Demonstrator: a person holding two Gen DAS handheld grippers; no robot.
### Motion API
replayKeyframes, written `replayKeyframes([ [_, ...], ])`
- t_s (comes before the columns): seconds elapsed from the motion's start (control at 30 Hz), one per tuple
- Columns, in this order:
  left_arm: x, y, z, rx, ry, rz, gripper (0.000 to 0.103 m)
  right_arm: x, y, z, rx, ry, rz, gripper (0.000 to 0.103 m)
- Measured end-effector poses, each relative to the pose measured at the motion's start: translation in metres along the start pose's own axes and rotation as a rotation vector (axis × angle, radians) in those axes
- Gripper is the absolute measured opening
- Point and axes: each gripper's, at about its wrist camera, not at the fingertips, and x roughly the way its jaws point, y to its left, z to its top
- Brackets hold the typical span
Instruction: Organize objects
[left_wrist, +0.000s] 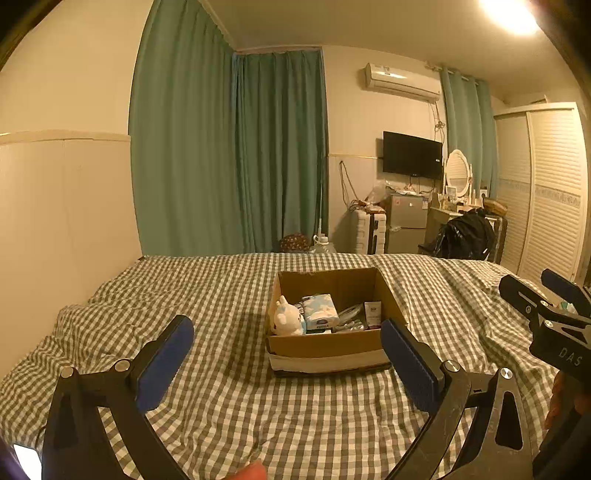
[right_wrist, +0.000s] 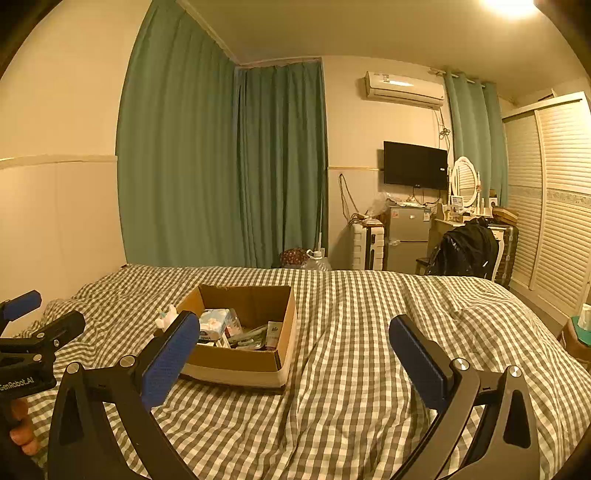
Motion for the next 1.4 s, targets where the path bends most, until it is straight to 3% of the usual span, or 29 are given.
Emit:
replayKeyframes([
  [1.4, 0.004, 0.004, -0.008, 0.020, 0.028, 0.046, 0.103, 0.007, 0.011, -0.007, -0.016, 0.029, 0.015, 0.103],
])
